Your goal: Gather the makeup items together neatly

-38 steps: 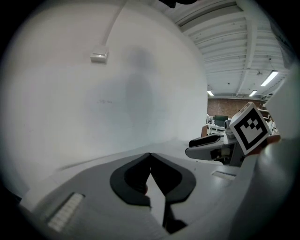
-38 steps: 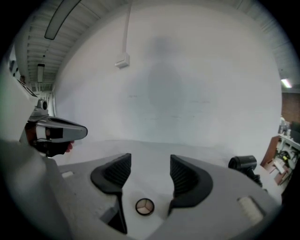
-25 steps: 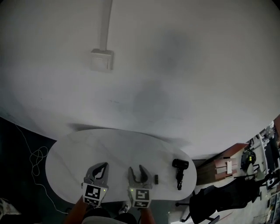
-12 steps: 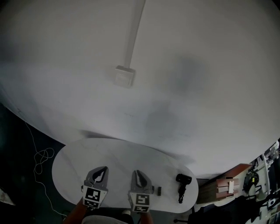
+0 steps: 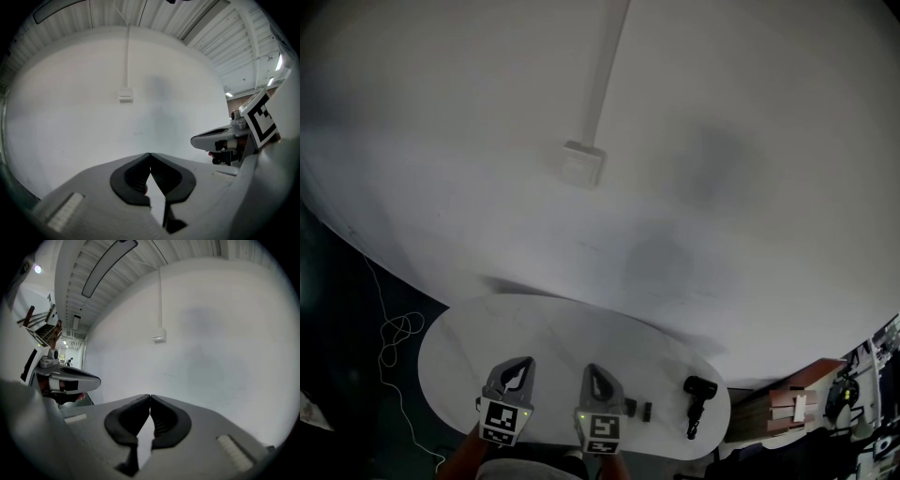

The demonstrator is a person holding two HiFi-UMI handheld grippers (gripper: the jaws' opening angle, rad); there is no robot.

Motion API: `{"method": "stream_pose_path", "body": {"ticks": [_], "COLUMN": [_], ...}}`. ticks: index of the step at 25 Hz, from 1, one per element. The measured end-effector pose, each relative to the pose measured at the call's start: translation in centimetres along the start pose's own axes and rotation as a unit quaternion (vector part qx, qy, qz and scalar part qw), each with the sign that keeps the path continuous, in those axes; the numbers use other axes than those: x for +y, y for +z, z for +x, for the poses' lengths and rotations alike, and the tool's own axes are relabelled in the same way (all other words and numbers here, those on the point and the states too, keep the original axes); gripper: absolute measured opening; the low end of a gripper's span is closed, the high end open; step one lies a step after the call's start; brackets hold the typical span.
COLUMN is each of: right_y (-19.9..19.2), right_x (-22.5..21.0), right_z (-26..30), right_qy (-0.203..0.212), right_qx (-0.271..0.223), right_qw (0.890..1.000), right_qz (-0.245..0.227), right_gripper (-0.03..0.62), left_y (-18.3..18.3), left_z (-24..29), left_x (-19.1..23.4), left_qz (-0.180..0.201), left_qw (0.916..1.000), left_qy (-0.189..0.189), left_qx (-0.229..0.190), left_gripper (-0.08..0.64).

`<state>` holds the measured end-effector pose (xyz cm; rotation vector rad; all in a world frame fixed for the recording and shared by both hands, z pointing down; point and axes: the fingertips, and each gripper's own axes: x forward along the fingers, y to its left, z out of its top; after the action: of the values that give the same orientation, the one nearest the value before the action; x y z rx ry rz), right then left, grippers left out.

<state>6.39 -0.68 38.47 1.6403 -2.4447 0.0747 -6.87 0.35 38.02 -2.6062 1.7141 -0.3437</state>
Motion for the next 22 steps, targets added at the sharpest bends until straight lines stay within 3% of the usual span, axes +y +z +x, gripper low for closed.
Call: {"method": "stream_pose_path", "body": {"ticks": [22], "right_y": [0.19], "right_x": [-0.22], "right_z": [1.0], "right_qy": [-0.003], "right_qx": [-0.001], "right_qw": [1.0], "right_qz": [-0.001], "right_gripper": [0.006], "left_y": [-0.26], "left_z": [0.89], "left_x": [0.56], "left_qz": [0.001], "left_qw": [1.0], "left_qy": [-0.003], "left_qx": [0.005], "left_gripper": [0.009]}}
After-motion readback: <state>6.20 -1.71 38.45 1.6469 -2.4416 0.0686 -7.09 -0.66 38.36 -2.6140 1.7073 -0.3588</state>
